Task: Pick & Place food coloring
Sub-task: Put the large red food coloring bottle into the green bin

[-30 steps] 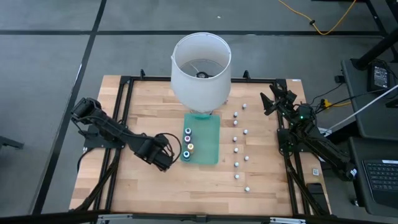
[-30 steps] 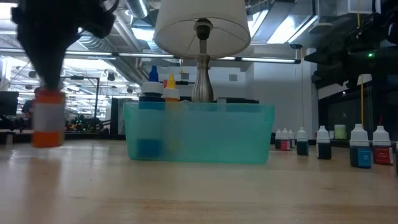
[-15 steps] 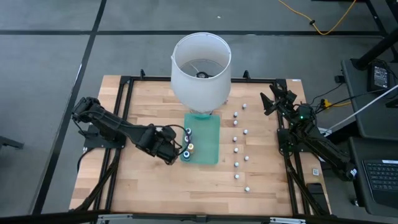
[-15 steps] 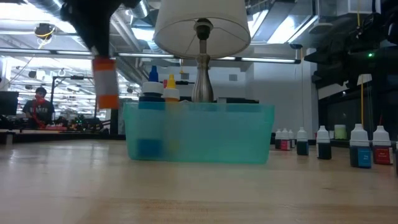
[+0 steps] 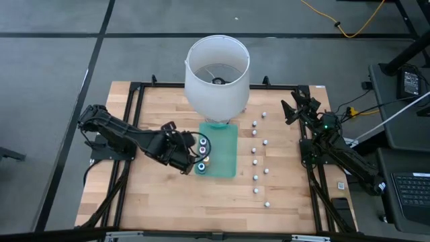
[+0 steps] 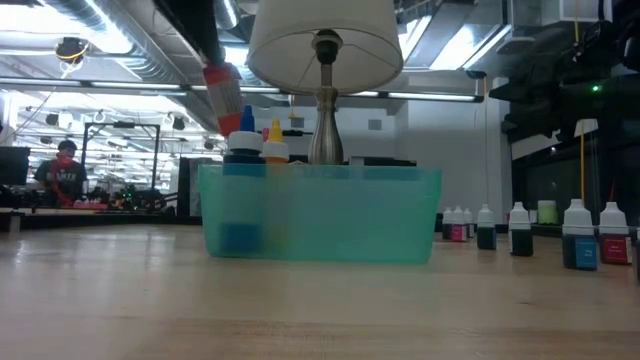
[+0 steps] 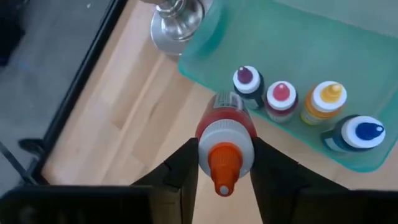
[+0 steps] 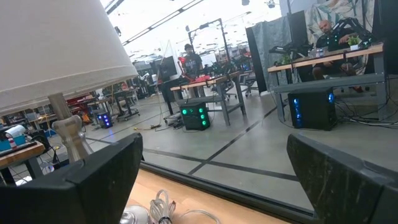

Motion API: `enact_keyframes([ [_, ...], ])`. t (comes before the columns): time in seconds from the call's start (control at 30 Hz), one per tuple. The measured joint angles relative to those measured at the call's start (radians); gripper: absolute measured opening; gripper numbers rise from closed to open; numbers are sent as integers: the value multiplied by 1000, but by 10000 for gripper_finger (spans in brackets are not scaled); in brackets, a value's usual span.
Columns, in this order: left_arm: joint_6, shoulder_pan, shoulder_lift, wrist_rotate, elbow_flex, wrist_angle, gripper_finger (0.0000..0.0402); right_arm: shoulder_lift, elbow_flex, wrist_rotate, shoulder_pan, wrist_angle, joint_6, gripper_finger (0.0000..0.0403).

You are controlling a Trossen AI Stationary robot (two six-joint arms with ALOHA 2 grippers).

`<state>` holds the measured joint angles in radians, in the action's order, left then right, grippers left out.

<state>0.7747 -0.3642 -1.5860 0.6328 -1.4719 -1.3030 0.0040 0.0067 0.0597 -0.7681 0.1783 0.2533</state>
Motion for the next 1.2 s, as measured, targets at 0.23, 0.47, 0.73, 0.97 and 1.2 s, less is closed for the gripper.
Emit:
enact_keyframes([
  [0.23, -169, 29, 0, 8, 0, 32, 115, 0, 0, 0, 0, 0, 0, 399],
  [0.47, -381, 44, 0, 34, 2, 63, 115, 0, 0, 0, 0, 0, 0, 399],
  [0.73, -658, 84, 0, -1, 48, 78, 115, 0, 0, 0, 0, 0, 0, 399],
  [0.97, -867, 129, -8, -30, 61, 102, 115, 0, 0, 0, 0, -1, 0, 399],
  [1.2, -1123, 175, -50, -77, 61, 175, 115, 0, 0, 0, 0, -3, 0, 399],
])
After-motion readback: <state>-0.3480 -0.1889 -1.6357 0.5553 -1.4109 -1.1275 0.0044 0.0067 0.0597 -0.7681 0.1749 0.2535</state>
